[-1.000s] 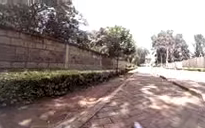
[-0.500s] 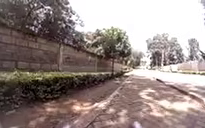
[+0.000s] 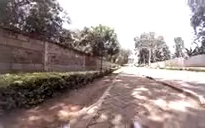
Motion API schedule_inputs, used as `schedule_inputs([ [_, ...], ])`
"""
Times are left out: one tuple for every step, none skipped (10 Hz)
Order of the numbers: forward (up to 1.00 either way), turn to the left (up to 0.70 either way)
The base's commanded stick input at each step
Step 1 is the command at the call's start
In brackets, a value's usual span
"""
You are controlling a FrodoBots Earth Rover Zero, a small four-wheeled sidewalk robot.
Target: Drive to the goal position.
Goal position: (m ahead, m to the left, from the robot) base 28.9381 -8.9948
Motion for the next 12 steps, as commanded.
schedule_inputs([
  [-0.70, 0.00],
  [-0.70, 0.00],
  [-0.70, 0.00],
  [-0.70, 0.00],
  [-0.70, 0.00],
  [-0.70, 0.00],
  [-0.70, 0.00],
  [-0.70, 0.00],
  [-0.70, 0.00],
  [-0.70, 0.00],
  [-0.70, 0.00],
  [-0.66, 0.00],
])
